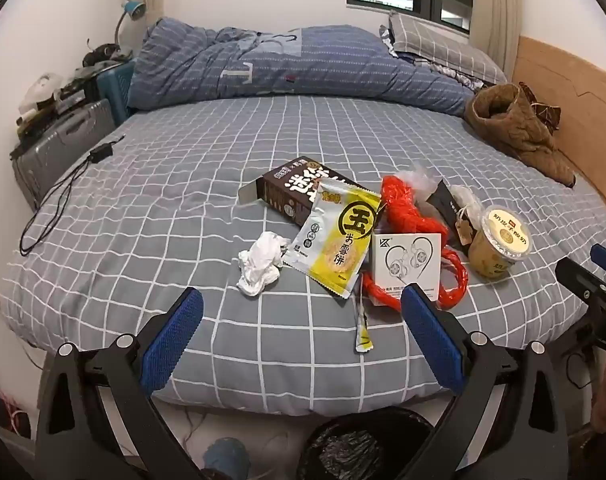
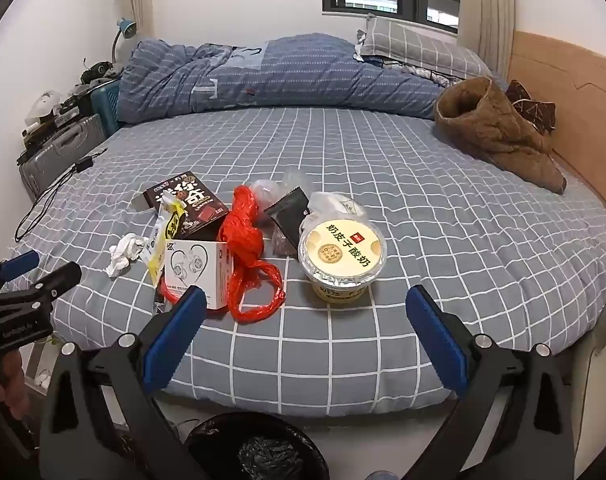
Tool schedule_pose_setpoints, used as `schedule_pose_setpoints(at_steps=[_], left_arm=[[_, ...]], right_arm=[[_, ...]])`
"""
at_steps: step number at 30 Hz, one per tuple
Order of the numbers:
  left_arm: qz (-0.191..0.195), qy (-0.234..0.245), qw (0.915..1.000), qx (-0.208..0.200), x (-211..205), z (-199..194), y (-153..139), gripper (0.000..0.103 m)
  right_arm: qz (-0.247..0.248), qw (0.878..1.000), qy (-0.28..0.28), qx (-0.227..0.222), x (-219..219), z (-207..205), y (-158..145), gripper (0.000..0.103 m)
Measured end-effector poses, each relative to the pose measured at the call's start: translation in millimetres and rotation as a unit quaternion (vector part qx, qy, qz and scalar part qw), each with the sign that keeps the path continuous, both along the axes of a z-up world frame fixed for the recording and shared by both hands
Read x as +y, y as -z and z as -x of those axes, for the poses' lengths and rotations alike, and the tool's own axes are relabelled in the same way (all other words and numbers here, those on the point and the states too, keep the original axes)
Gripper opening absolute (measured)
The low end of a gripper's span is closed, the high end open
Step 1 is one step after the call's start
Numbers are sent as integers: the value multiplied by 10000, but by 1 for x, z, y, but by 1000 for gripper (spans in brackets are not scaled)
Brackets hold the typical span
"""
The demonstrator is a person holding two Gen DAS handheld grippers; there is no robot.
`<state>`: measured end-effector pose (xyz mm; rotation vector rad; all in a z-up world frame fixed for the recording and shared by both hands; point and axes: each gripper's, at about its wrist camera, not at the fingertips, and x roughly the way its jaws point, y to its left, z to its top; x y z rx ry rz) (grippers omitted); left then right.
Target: Collect trash
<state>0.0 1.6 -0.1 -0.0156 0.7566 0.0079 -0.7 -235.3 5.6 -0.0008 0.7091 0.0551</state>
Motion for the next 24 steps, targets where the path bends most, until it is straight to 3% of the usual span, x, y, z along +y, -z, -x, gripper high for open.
schedule_pose_setpoints(at_steps=[24], left_arm=[[-82,-78,9999,-45,-4,-6,3,97]], right_arm=[[121,9999,98,61,-4,-3,4,95]])
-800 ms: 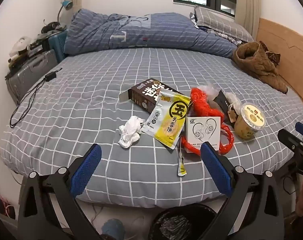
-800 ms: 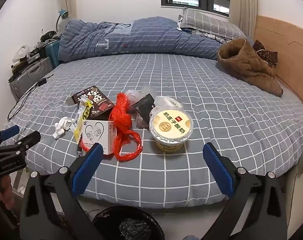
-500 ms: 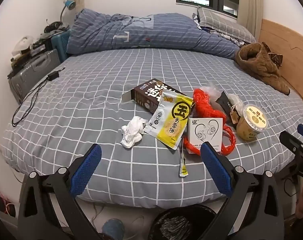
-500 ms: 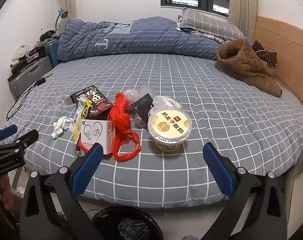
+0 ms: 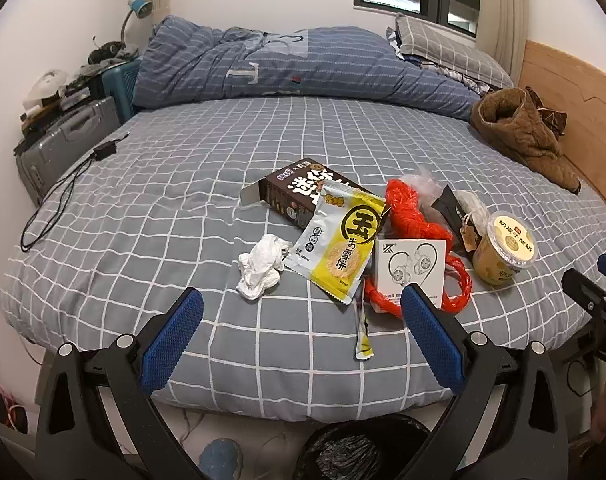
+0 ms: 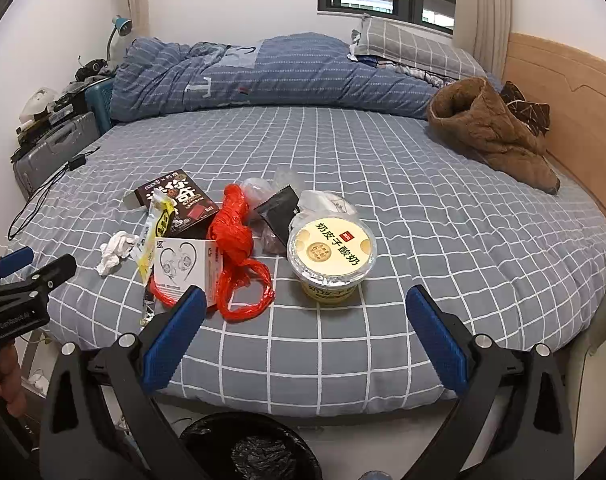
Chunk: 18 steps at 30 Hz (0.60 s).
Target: Collect trash
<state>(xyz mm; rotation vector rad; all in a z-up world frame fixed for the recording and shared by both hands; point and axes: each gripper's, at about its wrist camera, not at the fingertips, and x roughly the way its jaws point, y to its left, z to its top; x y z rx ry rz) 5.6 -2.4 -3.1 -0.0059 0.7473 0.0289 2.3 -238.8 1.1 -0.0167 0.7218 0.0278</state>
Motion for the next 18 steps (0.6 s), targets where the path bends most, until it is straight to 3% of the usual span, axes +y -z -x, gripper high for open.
schedule_pose_setpoints(at_steps=[18], left_arm=[[-54,-23,10000,-32,6,1,-1,97]], right_arm=[[41,10000,32,-10,1,-2,6,95]])
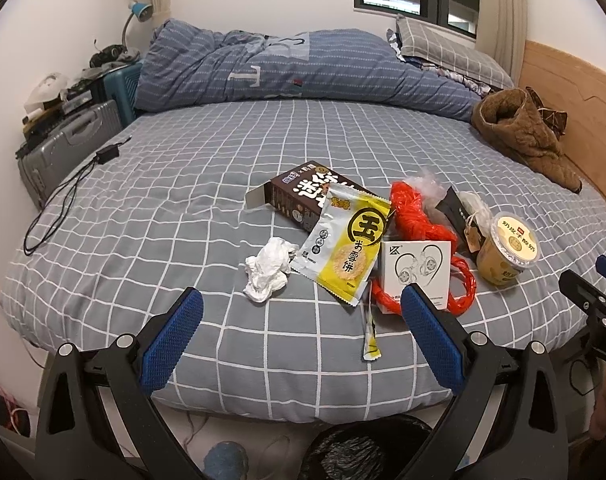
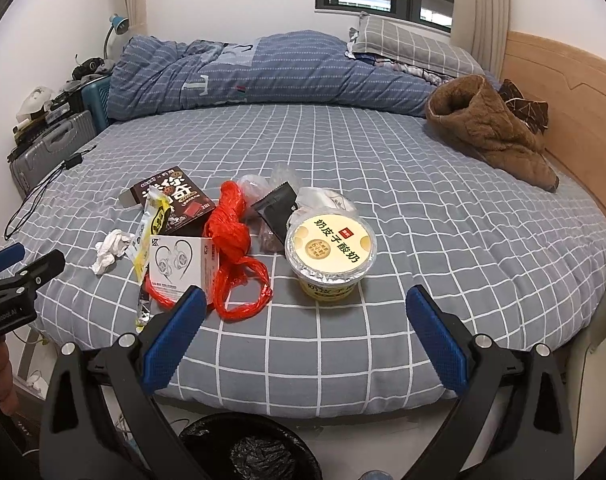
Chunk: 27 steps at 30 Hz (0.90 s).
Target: Collect trash
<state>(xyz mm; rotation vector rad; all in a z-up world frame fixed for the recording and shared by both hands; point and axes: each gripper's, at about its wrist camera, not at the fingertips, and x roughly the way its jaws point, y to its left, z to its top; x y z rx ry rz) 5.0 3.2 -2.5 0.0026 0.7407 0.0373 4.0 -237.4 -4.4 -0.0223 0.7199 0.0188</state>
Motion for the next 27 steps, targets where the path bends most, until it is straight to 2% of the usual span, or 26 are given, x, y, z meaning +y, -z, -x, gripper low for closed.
schedule_pose_setpoints(at_steps=[27], left_arm=[[-50,131,9999,-13,-5,0,-3,97]], right_arm=[[-21,9999,-86,-49,3,1,-1,95]])
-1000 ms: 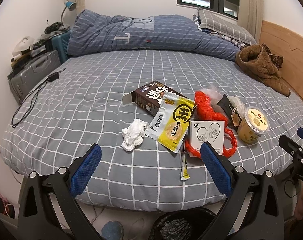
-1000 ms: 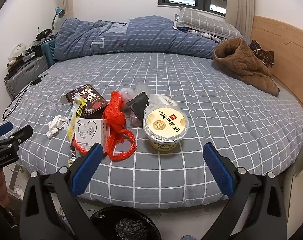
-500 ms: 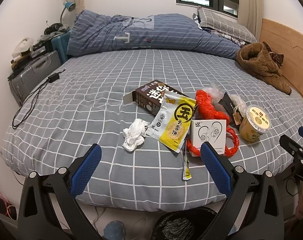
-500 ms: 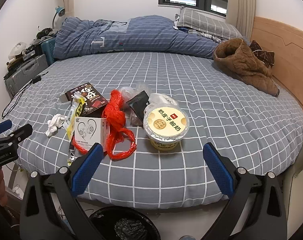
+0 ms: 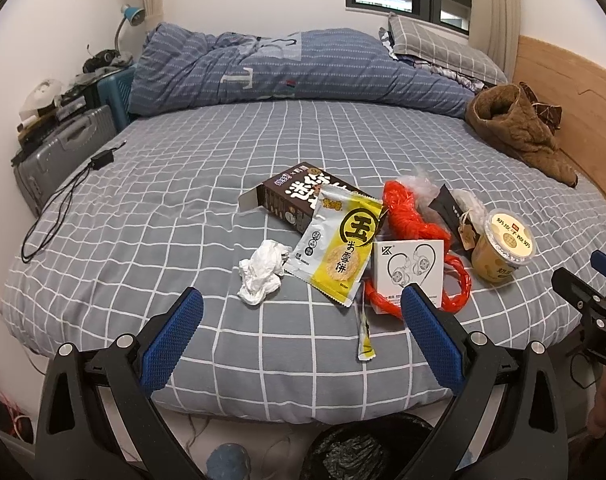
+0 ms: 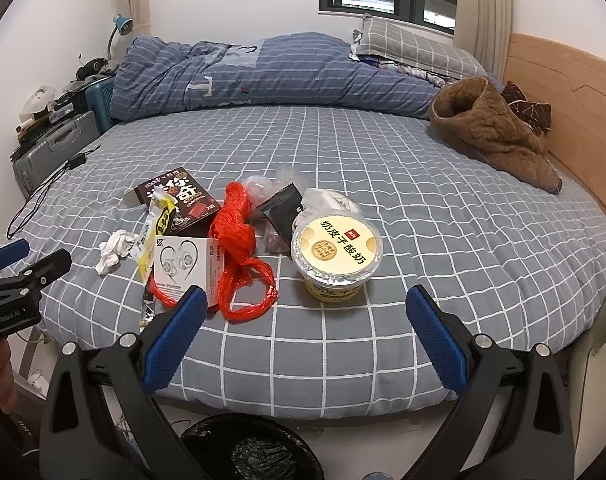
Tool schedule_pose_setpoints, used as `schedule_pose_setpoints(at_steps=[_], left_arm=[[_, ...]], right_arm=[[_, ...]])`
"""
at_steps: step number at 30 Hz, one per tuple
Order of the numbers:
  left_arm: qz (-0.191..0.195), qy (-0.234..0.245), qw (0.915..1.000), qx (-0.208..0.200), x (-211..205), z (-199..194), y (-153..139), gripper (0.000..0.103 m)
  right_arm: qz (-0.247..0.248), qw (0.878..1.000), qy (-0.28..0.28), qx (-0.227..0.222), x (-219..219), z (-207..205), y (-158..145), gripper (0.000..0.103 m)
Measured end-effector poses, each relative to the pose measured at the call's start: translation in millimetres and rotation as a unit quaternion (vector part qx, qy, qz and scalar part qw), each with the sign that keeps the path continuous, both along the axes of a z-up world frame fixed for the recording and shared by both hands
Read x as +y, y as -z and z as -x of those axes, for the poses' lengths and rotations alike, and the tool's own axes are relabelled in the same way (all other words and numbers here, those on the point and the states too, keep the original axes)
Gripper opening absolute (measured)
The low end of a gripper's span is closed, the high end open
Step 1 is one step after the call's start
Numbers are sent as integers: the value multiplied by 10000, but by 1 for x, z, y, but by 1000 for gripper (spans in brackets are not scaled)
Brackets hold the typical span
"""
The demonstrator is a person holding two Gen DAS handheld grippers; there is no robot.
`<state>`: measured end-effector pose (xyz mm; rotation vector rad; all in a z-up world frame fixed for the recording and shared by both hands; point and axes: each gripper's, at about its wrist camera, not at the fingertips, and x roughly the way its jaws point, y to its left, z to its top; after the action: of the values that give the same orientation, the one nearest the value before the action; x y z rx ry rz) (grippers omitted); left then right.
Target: Collect trash
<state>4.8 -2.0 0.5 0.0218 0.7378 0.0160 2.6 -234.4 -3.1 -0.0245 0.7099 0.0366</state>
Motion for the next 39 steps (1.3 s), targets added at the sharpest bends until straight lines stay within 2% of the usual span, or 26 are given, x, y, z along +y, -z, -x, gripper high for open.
schedule_pose_setpoints(at_steps=[28,32,39], left_arm=[[16,-24,10000,21,1,-1,0,97],[111,57,9999,112,-10,-9,7,97],[256,193,9990,320,-43,-31,25,97]], right_arm=[[36,10000,22,-50,1,-1,1,95],[240,9997,19,-78,2,-14,3,95],[251,9993,272,112,-16,-48,17,95]])
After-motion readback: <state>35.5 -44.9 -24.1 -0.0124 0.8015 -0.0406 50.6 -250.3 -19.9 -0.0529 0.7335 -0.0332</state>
